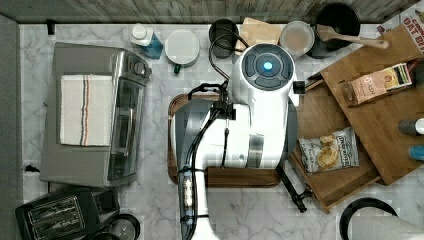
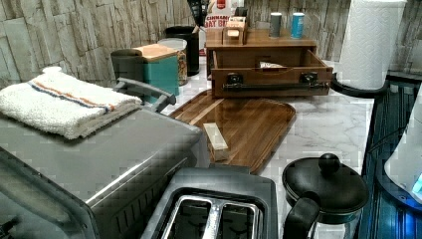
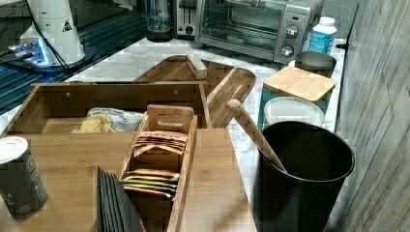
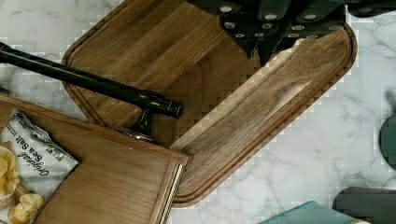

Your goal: Close the drawer.

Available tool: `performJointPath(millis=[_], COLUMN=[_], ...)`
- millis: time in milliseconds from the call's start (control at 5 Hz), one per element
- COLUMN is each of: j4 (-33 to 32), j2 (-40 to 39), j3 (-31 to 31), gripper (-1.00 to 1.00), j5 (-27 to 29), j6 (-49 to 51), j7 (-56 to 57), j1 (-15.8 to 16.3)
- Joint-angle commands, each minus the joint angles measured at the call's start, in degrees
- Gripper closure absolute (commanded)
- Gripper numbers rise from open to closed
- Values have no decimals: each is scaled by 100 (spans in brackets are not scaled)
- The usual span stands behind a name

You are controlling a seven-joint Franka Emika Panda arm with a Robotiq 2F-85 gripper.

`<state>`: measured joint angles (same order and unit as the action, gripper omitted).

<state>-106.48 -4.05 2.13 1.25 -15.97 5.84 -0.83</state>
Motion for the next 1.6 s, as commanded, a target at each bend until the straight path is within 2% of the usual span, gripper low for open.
performJointPath(millis=[200,400,600,800,1000,1200,1600], j4=[-59,-637,-1529,-1753,-2156,-2703,-3399], j2=[0,329,777,869,1030,1265,1239], j3=[-9,-165,-328,-348,-443,-320,-52], gripper=[100,100,100,100,100,100,100], j5=[0,-24,-258,-171,-138,-192,-97], j6=[-1,-470,-1405,-1458,-1774,-2237,-2746], j7=[0,403,845,1335,1899,2736,4577], j1=[-10,139,309,362,247,265,99])
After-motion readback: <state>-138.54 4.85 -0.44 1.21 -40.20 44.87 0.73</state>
